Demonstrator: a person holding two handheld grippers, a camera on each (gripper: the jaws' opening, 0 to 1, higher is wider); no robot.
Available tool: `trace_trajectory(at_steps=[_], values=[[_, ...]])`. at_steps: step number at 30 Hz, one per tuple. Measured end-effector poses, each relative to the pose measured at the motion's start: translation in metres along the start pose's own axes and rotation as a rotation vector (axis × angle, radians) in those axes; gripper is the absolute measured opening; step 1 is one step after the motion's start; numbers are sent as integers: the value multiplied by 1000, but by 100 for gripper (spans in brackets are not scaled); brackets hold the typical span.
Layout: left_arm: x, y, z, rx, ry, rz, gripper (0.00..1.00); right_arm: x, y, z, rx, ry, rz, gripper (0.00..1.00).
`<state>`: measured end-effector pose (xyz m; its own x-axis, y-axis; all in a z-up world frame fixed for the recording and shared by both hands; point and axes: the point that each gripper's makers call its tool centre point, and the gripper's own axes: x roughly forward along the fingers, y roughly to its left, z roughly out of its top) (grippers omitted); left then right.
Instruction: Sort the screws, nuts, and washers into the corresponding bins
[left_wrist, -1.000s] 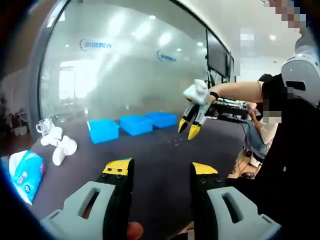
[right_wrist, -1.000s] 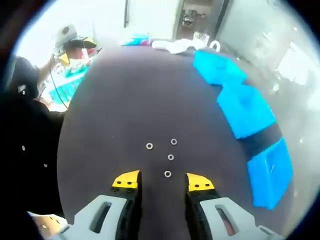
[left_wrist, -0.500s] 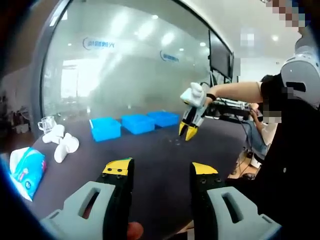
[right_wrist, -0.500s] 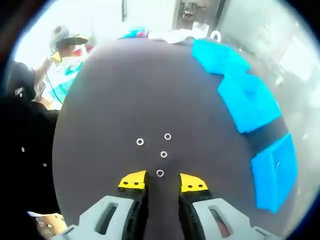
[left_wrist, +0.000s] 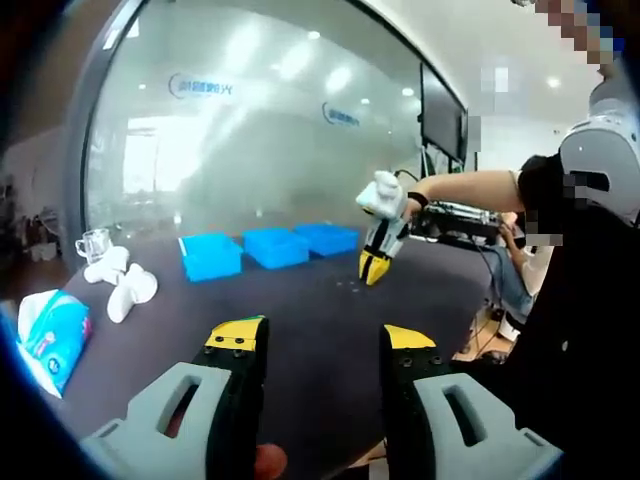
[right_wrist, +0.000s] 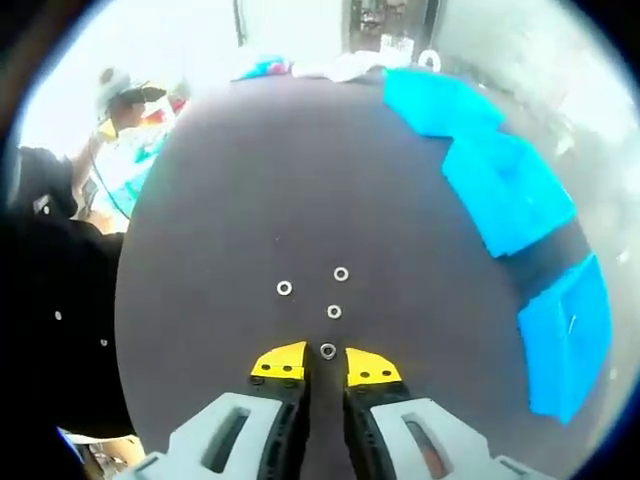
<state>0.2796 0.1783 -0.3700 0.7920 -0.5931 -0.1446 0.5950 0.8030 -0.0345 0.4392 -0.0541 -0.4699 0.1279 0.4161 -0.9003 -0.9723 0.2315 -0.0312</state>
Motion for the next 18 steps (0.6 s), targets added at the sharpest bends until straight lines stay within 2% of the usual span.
trace_trajectory(at_steps=[2,12,16,18], values=[[0,0,0,0,2,1,43,0,2,0,1,1,4,2],[-1,0,3,-3,-6,5,43,-5,10,2,-36,-1,-18,1],[-1,1,6,0,-13,10,42,-9,17,3,-24,-33,-16,1],[-1,3,7,-1,-20,15,42,-13,19,7,1,-77,-24,1]])
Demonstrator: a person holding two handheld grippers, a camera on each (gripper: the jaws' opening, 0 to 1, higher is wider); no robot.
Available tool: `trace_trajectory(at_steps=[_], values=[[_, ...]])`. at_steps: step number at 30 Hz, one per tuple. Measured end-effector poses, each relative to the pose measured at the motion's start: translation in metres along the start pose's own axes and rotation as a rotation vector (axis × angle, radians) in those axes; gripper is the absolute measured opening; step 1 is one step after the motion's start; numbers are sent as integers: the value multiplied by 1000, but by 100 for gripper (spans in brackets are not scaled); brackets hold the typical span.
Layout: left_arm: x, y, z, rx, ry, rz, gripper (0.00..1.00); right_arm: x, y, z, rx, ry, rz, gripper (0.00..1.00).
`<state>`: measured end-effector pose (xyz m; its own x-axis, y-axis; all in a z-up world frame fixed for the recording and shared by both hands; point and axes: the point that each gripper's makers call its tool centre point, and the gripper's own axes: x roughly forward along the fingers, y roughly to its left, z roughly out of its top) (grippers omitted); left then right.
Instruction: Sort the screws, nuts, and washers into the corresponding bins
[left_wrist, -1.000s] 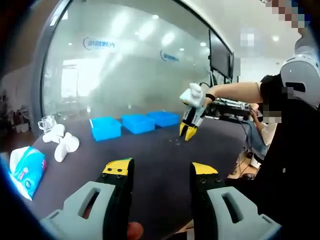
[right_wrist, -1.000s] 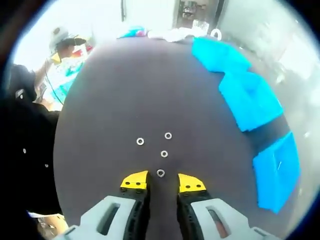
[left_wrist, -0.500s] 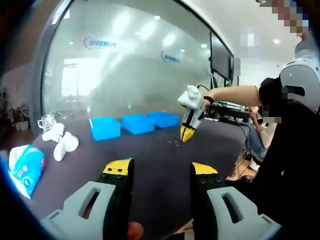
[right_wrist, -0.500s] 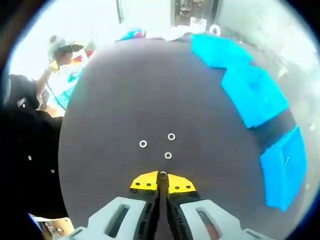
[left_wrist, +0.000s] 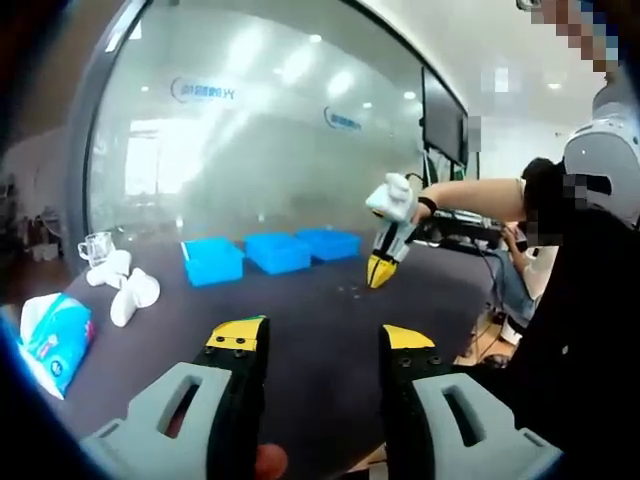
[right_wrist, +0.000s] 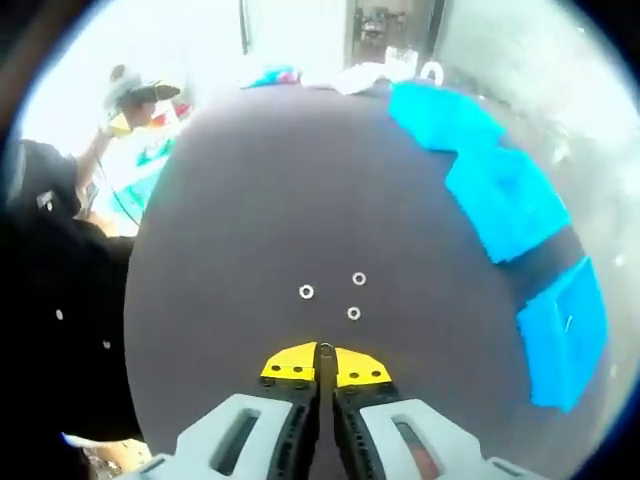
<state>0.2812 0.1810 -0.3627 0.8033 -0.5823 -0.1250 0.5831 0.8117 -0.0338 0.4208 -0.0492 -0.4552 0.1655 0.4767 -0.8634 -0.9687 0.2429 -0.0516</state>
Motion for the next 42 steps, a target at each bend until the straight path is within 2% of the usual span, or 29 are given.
trace_trajectory(at_steps=[10,13,19,27,30,36,42], values=[[-2,6,7,-3,-29,21,42,-37,-7,25,142,-321,-126,1],[-2,5,8,-8,-34,20,42,-53,-14,29,189,-437,-213,1],[-5,9,11,-12,-47,36,42,-78,-24,33,270,-633,-349,1],[-10,18,15,-13,-64,75,42,-106,-24,33,392,-832,-447,1],[-12,22,16,-12,-66,90,42,-115,-20,36,387,-885,-486,1],[-14,25,18,-19,-75,103,41,-118,-16,50,366,-915,-503,1],[-15,23,20,-12,-80,101,41,-120,-30,70,361,-938,-512,1]])
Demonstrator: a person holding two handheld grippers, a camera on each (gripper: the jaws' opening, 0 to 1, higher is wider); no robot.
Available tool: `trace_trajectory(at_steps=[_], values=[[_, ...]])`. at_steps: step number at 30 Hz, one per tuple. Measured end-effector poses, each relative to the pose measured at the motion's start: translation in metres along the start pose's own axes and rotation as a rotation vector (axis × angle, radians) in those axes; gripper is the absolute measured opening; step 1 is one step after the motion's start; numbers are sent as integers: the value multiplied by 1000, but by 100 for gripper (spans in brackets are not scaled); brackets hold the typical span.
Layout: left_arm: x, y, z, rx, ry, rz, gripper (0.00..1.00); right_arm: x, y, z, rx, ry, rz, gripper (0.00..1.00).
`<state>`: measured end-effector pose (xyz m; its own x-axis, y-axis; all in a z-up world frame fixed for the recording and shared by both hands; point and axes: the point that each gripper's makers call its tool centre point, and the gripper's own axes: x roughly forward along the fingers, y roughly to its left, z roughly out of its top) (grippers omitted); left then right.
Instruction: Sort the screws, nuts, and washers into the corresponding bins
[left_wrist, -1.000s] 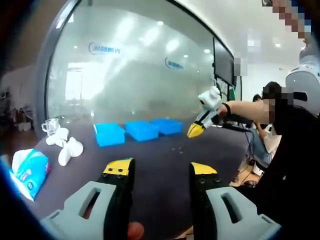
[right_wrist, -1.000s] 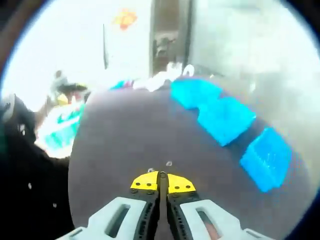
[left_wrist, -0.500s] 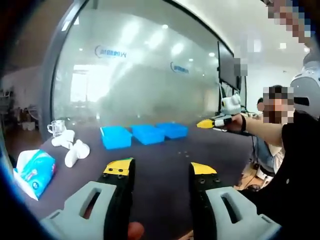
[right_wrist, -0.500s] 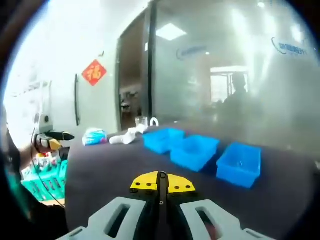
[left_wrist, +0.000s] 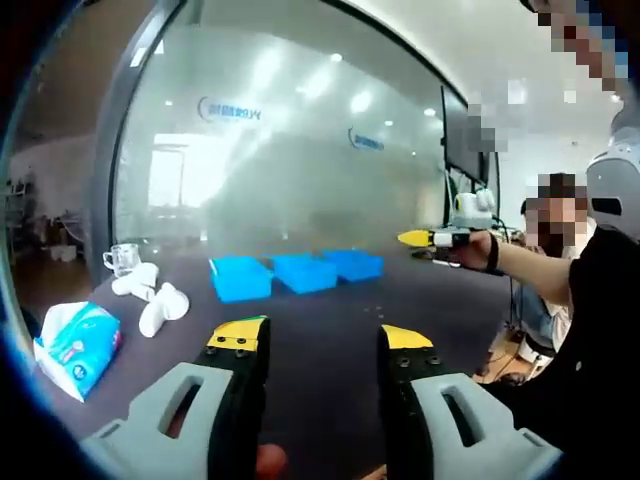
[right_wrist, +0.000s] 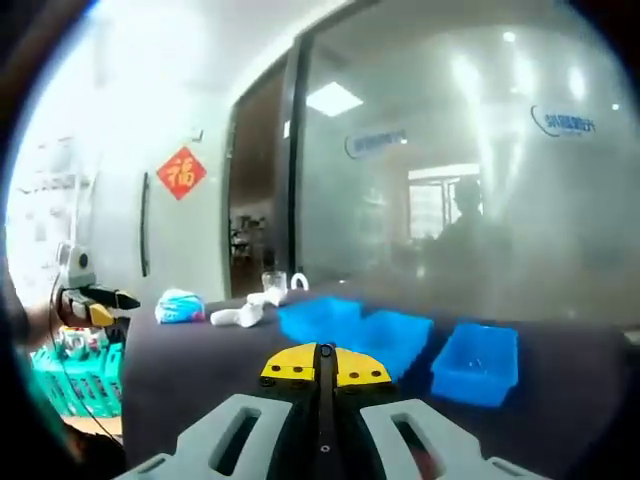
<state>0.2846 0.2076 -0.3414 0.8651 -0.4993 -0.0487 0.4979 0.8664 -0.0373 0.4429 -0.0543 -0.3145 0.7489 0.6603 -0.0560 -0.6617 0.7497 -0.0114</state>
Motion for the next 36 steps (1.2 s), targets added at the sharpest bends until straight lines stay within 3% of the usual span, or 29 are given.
trace_trajectory(at_steps=[8,19,28,36], values=[[1,-3,2,7,-1,-8,41,47,-23,13,48,-3,-44,1],[3,-2,9,25,-1,-10,41,117,-50,25,-14,43,-99,1],[1,-3,10,29,7,-1,41,158,-64,35,-40,67,-117,1],[1,-4,14,35,7,6,41,179,-60,30,-64,99,-107,1]])
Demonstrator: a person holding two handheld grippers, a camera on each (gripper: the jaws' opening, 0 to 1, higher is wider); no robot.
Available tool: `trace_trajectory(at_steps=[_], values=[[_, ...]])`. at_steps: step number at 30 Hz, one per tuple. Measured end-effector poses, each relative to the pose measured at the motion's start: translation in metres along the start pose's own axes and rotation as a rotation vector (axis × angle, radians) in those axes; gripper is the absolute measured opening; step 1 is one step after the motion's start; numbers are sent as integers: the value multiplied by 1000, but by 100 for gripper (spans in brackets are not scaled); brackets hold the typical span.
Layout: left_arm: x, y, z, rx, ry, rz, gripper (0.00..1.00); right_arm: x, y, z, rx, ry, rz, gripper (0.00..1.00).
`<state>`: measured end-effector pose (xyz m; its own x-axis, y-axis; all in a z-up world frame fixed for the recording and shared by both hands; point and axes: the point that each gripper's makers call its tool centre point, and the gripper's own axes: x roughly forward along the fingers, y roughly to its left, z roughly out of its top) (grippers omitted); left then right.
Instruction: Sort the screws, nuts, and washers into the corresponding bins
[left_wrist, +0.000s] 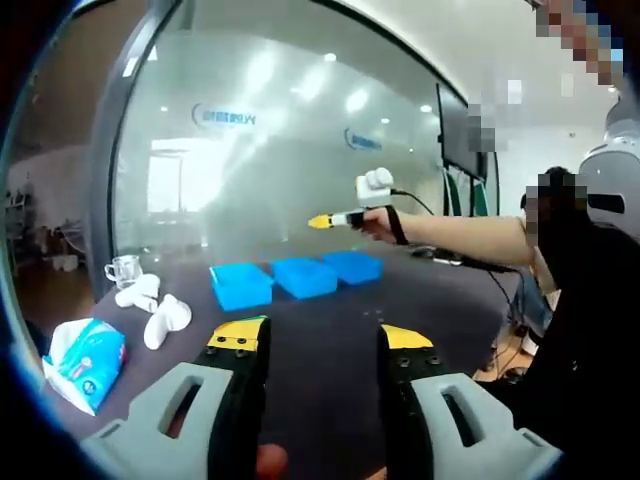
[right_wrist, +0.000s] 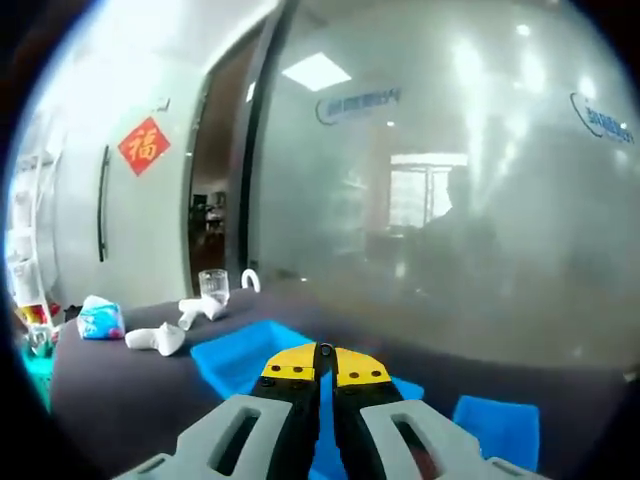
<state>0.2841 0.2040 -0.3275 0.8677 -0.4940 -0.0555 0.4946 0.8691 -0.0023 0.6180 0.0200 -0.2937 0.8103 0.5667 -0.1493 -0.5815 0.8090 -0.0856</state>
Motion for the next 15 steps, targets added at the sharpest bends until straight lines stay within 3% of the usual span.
trace_trajectory(at_steps=[15], values=[[-4,1,2,6,7,2,41,12,-1,-10,1,27,1,1]])
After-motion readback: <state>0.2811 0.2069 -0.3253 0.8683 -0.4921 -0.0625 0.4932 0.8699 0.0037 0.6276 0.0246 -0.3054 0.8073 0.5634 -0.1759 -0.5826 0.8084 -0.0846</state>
